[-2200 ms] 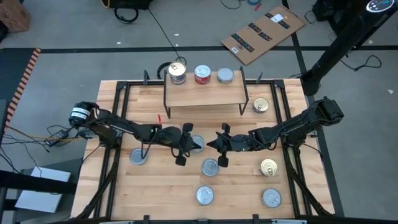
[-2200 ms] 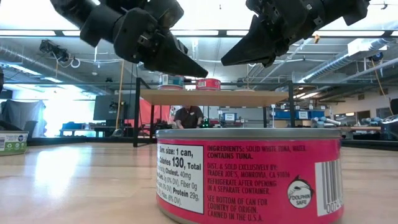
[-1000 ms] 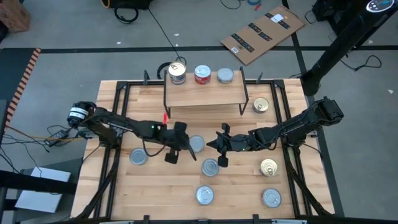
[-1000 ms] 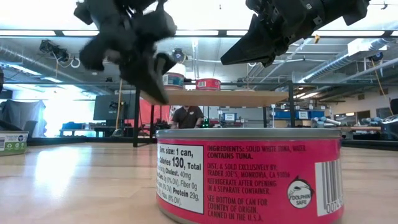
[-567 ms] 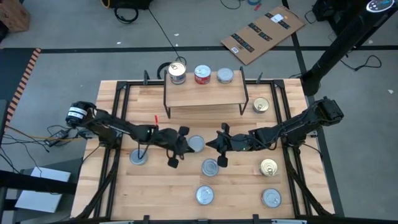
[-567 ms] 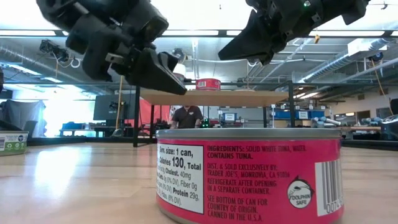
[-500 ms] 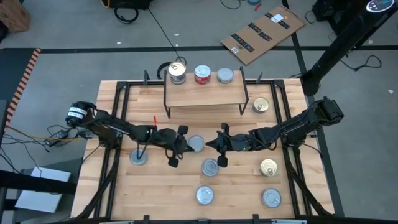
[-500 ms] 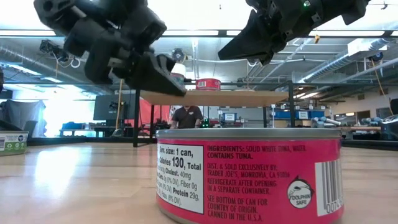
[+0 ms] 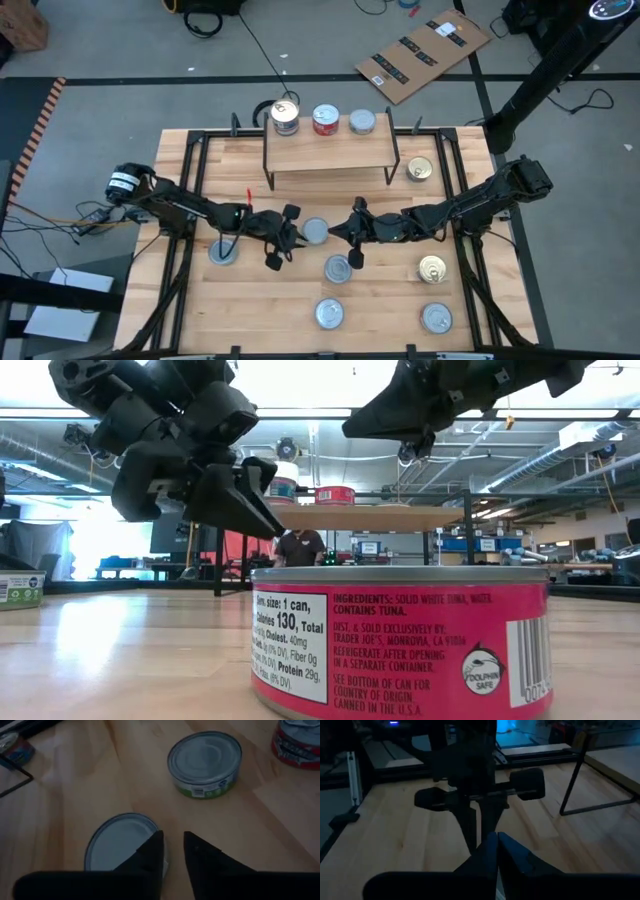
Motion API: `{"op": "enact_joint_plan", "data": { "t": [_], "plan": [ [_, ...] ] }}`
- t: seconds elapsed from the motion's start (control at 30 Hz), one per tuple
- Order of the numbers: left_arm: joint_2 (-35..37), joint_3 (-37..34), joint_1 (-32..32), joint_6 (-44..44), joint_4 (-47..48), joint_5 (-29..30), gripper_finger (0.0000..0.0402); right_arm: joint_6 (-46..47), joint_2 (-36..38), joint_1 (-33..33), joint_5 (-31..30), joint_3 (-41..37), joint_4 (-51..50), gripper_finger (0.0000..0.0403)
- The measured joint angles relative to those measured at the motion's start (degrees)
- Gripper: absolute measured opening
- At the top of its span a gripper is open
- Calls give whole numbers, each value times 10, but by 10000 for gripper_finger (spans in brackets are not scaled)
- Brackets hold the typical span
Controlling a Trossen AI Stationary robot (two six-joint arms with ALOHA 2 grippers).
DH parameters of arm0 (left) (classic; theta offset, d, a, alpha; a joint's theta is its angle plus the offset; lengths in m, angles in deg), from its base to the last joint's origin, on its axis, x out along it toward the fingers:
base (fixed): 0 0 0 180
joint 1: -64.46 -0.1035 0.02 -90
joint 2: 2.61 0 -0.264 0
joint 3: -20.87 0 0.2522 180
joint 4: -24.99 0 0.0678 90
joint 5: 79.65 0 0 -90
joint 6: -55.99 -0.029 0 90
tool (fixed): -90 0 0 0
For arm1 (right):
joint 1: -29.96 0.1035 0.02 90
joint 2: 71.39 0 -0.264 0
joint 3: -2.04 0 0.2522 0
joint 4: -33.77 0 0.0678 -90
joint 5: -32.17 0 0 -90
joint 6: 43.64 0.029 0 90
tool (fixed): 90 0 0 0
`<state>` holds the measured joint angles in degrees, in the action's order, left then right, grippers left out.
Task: Stack canned seafood by type on shelf
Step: Stack the green tuna can on top of the other green tuna can on the shelf
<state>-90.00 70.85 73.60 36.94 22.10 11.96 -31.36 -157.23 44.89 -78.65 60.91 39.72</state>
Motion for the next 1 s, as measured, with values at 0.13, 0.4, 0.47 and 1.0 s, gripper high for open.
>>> {"op": "enact_joint_plan", "data": {
  "t": [0.13,0.4,0.47,1.0],
  "plan": [
    [-15,2,1,-6,11,8,110,-16,0,0,28,0,-4,21],
    [-59,22,-2,-34,17,60,123,-14,0,-1,29,0,-4,21],
    [-62,26,-5,-38,20,66,124,-15,0,-1,29,0,-5,21],
    [-93,29,-4,-60,16,69,71,-20,0,-1,29,0,-5,21]
  ]
}}
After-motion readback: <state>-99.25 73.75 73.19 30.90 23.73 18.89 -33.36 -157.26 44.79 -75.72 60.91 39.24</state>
